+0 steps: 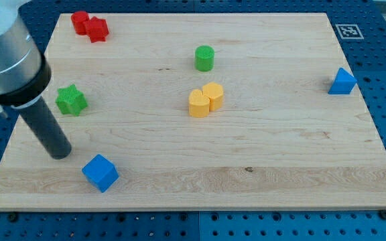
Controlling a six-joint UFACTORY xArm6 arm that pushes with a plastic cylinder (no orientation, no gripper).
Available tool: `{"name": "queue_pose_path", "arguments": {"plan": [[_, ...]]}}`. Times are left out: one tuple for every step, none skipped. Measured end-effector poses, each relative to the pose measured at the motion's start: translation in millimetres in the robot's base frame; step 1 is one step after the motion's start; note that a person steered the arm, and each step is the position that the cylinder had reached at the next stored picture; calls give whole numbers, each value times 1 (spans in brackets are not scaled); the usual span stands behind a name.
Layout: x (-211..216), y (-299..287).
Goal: Point your arm close to the blue cube
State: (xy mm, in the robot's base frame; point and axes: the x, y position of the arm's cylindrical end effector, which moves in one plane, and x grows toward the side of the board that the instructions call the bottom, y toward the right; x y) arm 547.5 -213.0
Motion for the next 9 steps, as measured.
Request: {"name": "queue_pose_path", "arguments": {"plan": [[24,-7],[42,-7],[67,-7],[71,-3],[70,11],[70,12],[70,28],[70,40],[69,48]]}}
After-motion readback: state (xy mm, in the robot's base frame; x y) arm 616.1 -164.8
